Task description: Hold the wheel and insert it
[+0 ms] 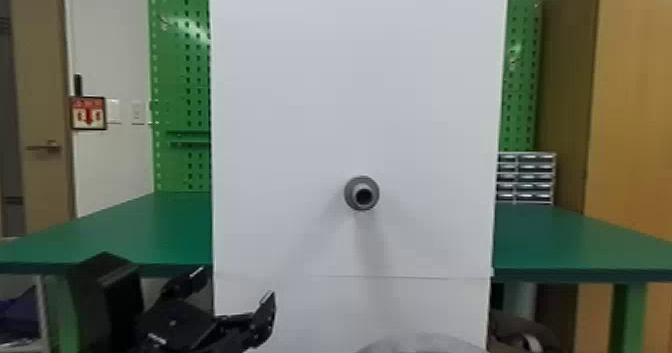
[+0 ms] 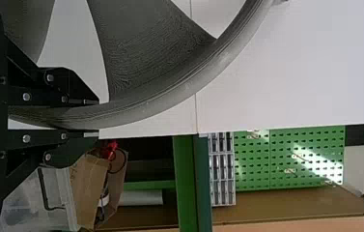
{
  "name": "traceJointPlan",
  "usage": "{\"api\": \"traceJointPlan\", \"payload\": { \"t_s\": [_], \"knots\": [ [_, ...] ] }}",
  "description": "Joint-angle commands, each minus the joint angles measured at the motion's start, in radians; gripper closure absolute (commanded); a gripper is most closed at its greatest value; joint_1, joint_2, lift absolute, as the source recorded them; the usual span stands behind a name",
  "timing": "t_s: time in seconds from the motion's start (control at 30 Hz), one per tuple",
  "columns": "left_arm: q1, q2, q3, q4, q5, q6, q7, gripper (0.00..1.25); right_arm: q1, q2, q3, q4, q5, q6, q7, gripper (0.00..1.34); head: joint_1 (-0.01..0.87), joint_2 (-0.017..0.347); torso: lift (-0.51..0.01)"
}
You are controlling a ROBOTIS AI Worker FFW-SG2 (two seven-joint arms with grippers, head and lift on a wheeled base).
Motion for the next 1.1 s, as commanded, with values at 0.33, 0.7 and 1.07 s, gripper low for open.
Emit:
{"api": "traceJointPlan", "payload": {
  "t_s": [0.33,0.7,1.07],
  "knots": [
    [0.000,0.000,0.002,0.000,0.000,0.000,0.000,0.10,-0.002,0.002,0.000,0.000,-0.005,0.002,0.000,1.18,0.097,0.015,-0.442],
    [0.002,0.000,0.004,0.000,0.000,0.000,0.000,0.10,-0.009,0.002,0.004,-0.023,-0.021,0.041,0.000,1.18,0.097,0.015,-0.442],
    [0.003,0.000,0.005,0.000,-0.003,0.000,0.000,0.10,-0.022,0.002,0.009,-0.091,-0.009,0.144,-0.002,1.18,0.097,0.015,-0.442]
  ]
}}
